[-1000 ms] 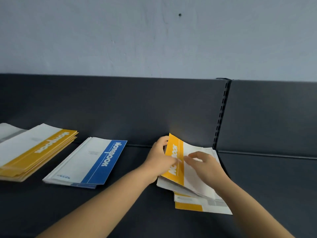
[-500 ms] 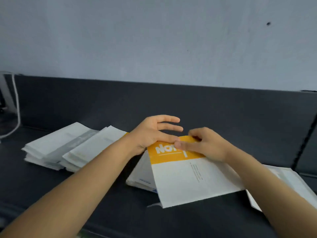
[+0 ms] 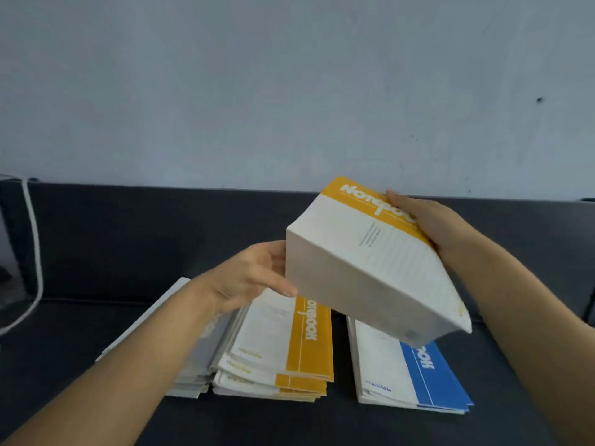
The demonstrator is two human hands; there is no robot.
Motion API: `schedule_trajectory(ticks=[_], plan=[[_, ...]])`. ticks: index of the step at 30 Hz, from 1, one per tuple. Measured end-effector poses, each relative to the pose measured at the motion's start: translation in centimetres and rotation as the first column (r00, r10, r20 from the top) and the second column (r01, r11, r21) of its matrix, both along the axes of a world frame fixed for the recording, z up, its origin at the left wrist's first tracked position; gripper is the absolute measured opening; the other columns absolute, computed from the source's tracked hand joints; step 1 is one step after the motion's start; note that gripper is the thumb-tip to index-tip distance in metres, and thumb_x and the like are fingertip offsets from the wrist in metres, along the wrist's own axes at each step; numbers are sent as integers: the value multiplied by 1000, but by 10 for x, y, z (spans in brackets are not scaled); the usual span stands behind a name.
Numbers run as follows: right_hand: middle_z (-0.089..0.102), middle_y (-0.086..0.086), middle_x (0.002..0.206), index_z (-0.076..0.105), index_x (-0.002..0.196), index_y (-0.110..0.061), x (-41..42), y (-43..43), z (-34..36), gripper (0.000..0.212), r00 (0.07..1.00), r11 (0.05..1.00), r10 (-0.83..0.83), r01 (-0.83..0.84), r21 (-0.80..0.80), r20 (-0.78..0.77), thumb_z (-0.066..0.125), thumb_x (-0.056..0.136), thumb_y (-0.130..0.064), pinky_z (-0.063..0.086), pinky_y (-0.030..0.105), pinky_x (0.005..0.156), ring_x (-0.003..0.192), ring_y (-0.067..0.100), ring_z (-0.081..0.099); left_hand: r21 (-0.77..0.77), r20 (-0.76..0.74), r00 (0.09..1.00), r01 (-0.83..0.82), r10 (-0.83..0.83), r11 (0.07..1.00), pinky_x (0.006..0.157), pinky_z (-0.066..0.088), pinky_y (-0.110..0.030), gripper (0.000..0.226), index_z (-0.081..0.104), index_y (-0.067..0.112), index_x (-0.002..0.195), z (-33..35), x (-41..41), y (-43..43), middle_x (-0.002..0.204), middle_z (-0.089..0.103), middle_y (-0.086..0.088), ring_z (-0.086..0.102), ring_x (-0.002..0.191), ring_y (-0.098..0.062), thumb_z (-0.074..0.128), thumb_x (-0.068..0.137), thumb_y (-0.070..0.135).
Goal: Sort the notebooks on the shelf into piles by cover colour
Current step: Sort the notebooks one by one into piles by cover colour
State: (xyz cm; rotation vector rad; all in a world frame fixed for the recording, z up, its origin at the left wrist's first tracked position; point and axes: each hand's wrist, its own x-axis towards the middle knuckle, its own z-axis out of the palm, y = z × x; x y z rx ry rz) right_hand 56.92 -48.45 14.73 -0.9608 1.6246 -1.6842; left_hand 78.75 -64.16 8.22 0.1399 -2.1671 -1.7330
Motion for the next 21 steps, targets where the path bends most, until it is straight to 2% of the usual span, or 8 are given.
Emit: schedule_trajectory(ticks=[4,10,13,15,16,18,20,21], plan=[[73,11,82,70,97,-6,22,-19,-20,37,998,990,-40,32,138,54,65,87,-41,58,33,63,66,23,69,126,-139,904,-389,405,912,78,57,-42,30,74,10,88,0,-14,-7,91,75,-7,67,95,-30,69,68,-11],[59,13,96,57,94,-6,60,-61,-79,30,991,971,37,-65,229,126,61,91,-35,45,33,80,84,28,55,277,-75,862,-465,502,841,68,55,-36,9,68,12,88,-3,-16,-8,79,72,-8,69,70,-24,59,90,13],[72,9,97,62,103,-6,74,-78,-106,26,986,960,-86,43,275,145,58,94,-29,54,44,85,88,27,69,513,110,839,-507,533,693,53,47,-28,38,66,9,81,-9,-4,-17,58,65,-5,63,49,-20,55,95,43],[69,6,101,59,105,-9,81,-87,-121,16,983,949,-168,142,281,70,55,96,-22,54,37,78,89,22,67,543,125,829,-517,545,661,57,47,-30,53,66,9,97,-14,-1,-23,66,68,-3,65,55,-18,48,93,59],[66,5,105,56,108,-11,85,-90,-126,14,977,942,-210,196,272,24,54,96,-19,52,33,75,89,20,65,426,132,793,-588,595,688,65,50,-32,50,62,11,114,-20,0,-25,83,72,-3,69,70,-18,51,93,55],[58,3,121,46,124,-17,91,-90,-137,29,959,927,-253,279,250,-131,53,97,-13,48,28,76,96,18,60,-179,160,701,-672,695,719,98,45,-38,67,32,18,148,-40,6,-29,140,51,-5,53,123,-22,59,93,44],[47,0,133,37,138,-19,95,-90,-149,41,872,916,-116,278,288,-476,48,98,-16,42,22,84,112,21,55,-714,228,700,-352,677,605,117,21,-39,78,10,19,155,-63,6,-34,163,10,-2,13,149,-22,50,96,49],[45,2,136,37,139,-17,97,-90,-155,39,774,898,26,260,355,-632,42,101,-20,38,23,94,122,25,50,-813,302,701,-164,646,559,119,12,-38,75,6,20,156,-71,6,-36,164,-1,1,0,150,-19,40,98,54]])
